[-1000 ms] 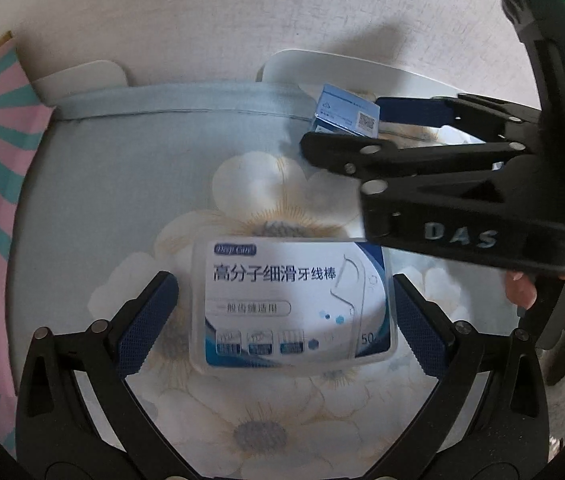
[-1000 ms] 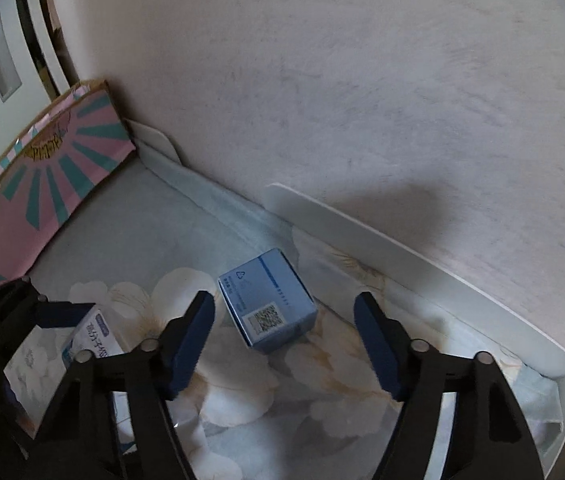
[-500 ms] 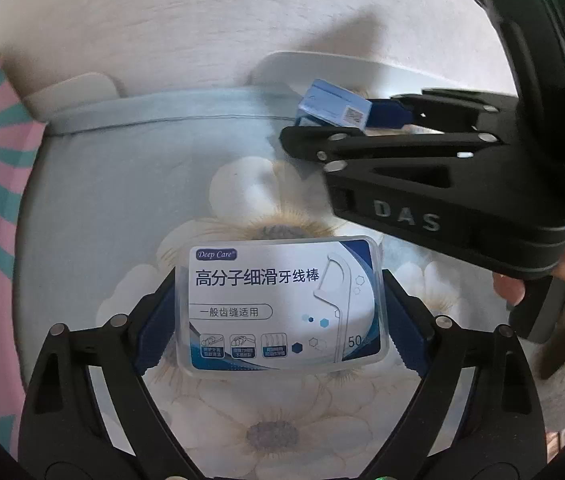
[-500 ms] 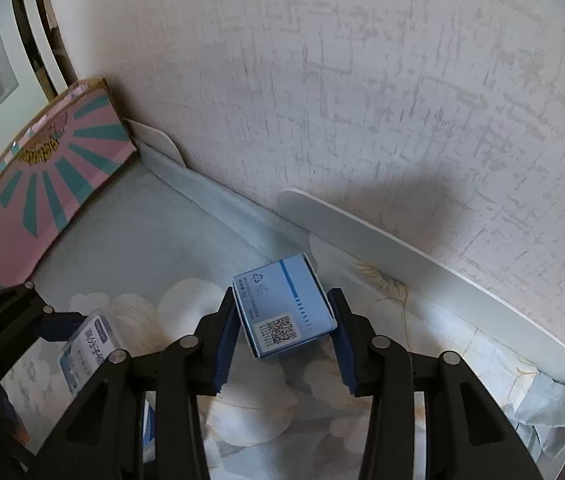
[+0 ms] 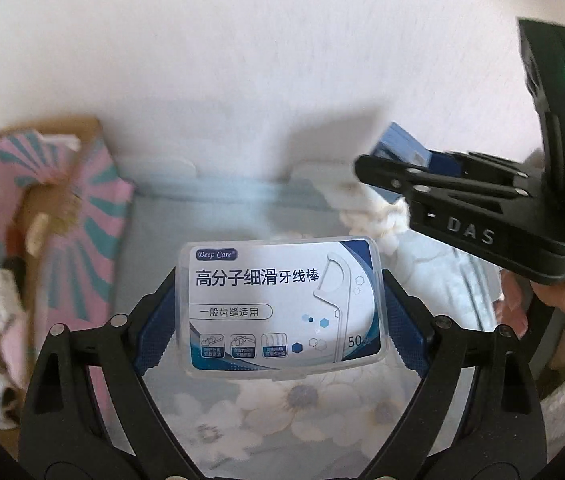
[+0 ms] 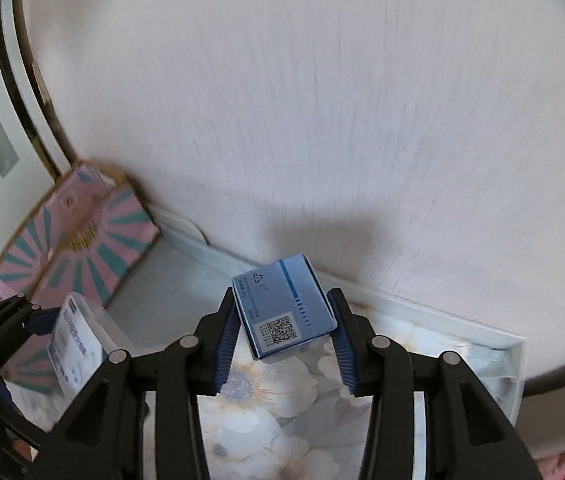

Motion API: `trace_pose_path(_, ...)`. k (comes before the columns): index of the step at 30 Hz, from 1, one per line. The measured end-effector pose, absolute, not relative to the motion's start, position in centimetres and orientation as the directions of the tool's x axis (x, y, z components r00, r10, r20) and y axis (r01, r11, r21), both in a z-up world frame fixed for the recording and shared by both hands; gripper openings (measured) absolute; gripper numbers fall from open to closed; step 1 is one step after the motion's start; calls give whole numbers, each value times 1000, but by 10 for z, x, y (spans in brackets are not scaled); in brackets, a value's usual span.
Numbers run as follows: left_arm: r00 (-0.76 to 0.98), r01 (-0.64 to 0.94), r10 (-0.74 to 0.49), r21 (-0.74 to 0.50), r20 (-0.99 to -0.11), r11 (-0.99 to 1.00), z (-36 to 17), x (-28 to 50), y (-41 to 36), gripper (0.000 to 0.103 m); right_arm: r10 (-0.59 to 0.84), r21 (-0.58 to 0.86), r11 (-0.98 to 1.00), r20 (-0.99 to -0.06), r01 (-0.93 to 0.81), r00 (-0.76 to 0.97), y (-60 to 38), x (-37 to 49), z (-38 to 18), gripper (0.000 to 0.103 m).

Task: Organize objects
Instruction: 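Lift and carry the floss box and blue box with both tools over the cardboard box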

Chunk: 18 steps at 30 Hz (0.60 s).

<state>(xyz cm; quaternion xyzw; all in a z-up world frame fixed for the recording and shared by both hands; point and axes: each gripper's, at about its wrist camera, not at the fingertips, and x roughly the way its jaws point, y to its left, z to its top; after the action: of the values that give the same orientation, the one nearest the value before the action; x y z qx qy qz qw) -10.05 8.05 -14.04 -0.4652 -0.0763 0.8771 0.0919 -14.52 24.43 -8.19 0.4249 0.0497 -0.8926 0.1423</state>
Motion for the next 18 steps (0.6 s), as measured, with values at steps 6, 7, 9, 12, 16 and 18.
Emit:
trace_pose_path(6, -611, -106, 235, -217, -756, -970, -86, -82, 53, 90, -171, 42, -977, -741, 209, -650, 236, -117, -27, 40)
trace_pose_path(7, -618, -110, 237, -216, -750, -970, -79, -87, 54, 90, -168, 47, -979, -738, 199, -653, 232, -113, -20, 40)
trace_pose_path(9, -634, -120, 238, -211, -736, -970, -65, -88, 43, 90, -154, 46, -983, -733, 178, -663, 230, -103, -8, 40)
trace_pose_path(12, -649, -131, 240, -205, -722, -970, -50, -88, 31, 90, -94, -9, -989, -717, 145, -690, 219, -85, 4, 40)
trace_pose_path(16, -664, -145, 243, -197, -707, -970, -29, -83, 19, 90, -75, 16, -996, -717, 91, -693, 221, -63, 13, 40)
trace_pose_path(18, -669, -148, 242, -194, -703, -970, -30, -82, 14, 90, -59, 15, -998, -719, 69, -693, 221, -54, 13, 40)
